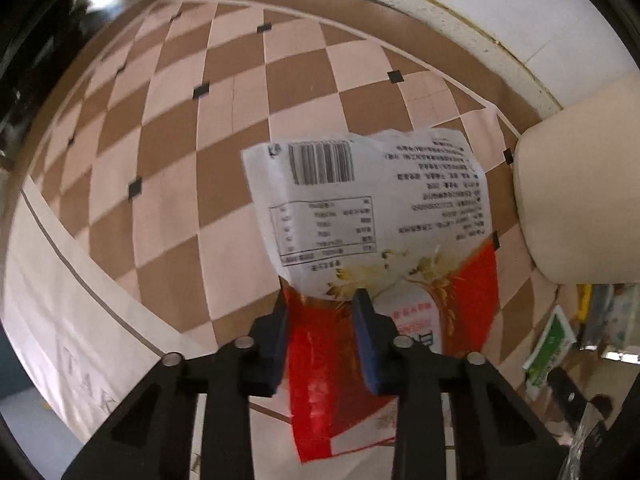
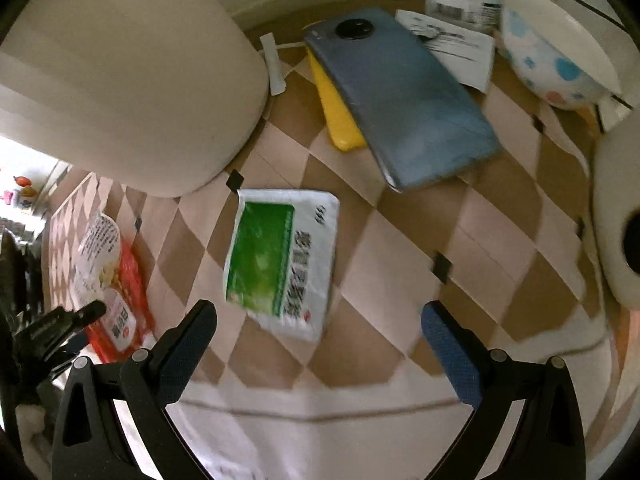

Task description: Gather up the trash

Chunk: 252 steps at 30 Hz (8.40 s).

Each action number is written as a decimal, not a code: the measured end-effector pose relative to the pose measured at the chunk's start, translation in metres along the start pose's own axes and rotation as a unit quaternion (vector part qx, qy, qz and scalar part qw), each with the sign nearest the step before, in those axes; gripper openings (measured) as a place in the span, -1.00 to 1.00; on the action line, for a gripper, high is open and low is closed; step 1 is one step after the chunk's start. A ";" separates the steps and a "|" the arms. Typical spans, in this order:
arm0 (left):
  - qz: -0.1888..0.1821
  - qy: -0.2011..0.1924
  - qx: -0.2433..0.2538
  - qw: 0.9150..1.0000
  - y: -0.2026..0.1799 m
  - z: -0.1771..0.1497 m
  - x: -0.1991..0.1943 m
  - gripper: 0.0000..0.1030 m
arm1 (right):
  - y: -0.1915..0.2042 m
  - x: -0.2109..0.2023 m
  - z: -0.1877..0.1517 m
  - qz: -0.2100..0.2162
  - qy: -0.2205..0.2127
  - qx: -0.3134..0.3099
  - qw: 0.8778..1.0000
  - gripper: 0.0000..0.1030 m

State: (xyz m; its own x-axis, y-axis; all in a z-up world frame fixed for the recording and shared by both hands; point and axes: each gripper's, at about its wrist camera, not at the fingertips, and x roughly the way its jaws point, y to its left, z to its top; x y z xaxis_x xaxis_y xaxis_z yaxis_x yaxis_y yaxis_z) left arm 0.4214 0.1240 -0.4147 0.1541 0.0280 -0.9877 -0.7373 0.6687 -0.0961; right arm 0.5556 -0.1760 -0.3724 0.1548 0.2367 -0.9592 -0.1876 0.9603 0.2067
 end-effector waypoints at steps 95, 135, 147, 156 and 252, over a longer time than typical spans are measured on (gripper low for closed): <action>-0.006 0.088 -0.465 0.881 0.701 -0.432 0.323 0.93 | 0.443 0.517 -0.678 0.027 0.245 -0.590 0.769 -0.13; 0.114 -0.153 -0.432 0.882 0.483 -0.480 -0.242 0.94 | 0.430 -0.122 -0.559 0.140 0.070 -0.666 0.729 1.00; 0.051 -0.211 -0.417 0.882 0.440 -0.490 -0.322 0.94 | 0.405 -0.237 -0.528 0.200 0.088 -0.667 0.712 1.00; 0.013 -0.242 -0.423 0.873 0.429 -0.498 -0.353 0.94 | 0.407 -0.280 -0.520 0.240 0.116 -0.675 0.688 1.00; -0.016 -0.233 -0.431 0.871 0.408 -0.507 -0.350 1.00 | 0.417 -0.288 -0.519 0.250 0.180 -0.693 0.651 1.00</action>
State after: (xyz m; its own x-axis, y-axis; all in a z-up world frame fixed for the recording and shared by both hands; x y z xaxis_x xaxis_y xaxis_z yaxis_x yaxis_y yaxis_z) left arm -0.2669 0.0109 -0.1706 0.2866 0.4531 -0.8442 -0.9168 -0.1263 -0.3790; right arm -0.0712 0.0798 -0.1100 -0.4530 0.1783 -0.8735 -0.8615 -0.3397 0.3774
